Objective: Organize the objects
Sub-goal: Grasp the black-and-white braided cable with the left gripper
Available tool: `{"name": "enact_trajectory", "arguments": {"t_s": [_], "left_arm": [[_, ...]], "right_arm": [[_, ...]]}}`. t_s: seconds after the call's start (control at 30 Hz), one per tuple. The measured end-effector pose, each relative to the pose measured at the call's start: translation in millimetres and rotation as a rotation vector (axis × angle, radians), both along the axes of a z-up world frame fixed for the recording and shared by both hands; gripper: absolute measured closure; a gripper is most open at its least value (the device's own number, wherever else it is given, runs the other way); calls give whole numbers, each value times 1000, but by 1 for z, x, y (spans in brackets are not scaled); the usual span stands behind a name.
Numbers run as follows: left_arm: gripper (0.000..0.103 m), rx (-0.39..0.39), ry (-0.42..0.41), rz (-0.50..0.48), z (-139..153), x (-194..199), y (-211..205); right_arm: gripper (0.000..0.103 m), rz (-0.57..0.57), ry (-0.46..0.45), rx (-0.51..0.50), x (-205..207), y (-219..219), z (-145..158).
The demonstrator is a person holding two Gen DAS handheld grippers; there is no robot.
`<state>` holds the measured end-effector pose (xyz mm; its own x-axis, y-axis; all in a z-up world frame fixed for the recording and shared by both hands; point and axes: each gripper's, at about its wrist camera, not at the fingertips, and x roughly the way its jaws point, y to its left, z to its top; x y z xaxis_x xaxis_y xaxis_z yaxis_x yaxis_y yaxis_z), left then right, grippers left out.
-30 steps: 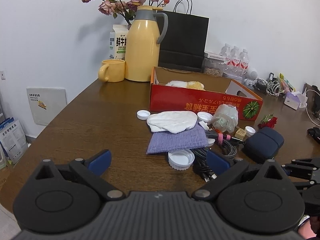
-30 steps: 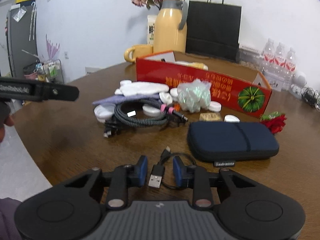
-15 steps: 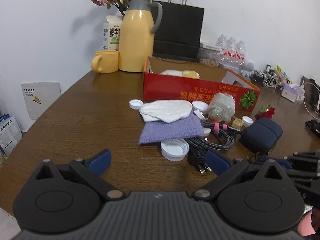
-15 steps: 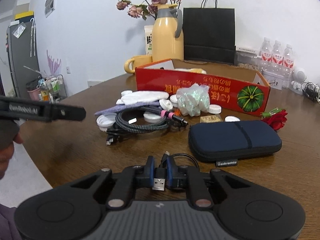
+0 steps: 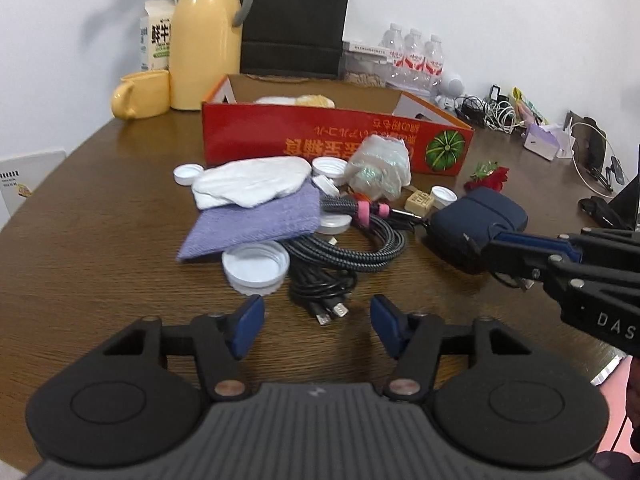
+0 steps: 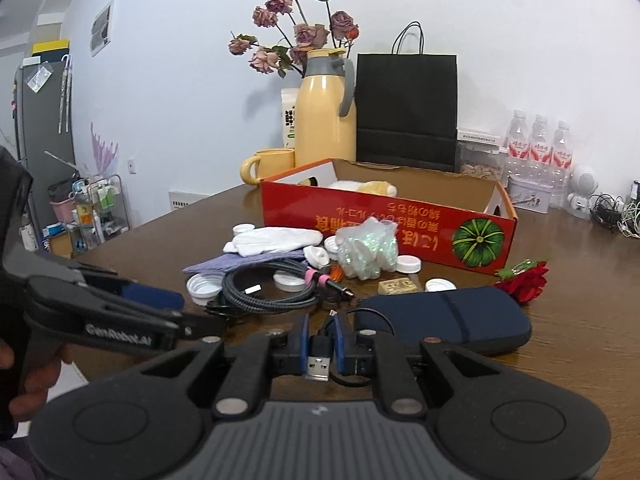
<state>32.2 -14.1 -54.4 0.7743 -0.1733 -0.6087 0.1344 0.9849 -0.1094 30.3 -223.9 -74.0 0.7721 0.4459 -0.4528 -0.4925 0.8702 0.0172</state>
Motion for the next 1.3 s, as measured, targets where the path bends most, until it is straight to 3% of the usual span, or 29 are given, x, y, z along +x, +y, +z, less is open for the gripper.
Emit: {"name": "enact_trajectory", "arguments": {"t_s": [0.4, 0.47, 0.5, 1.1, 1.3], "left_arm": [[44, 27, -15, 18, -2, 21, -17], [52, 38, -22, 10, -3, 22, -20], [63, 48, -26, 6, -3, 22, -22], [66, 51, -6, -71, 2, -3, -5], [66, 43, -48, -77, 17, -10, 0]], "right_arm": [[91, -4, -10, 4, 11, -6, -1], [91, -5, -7, 7, 12, -7, -2], [91, -7, -6, 8, 13, -7, -3], [91, -28, -13, 1, 7, -14, -1], [91, -34, -25, -2, 6, -15, 3]]}}
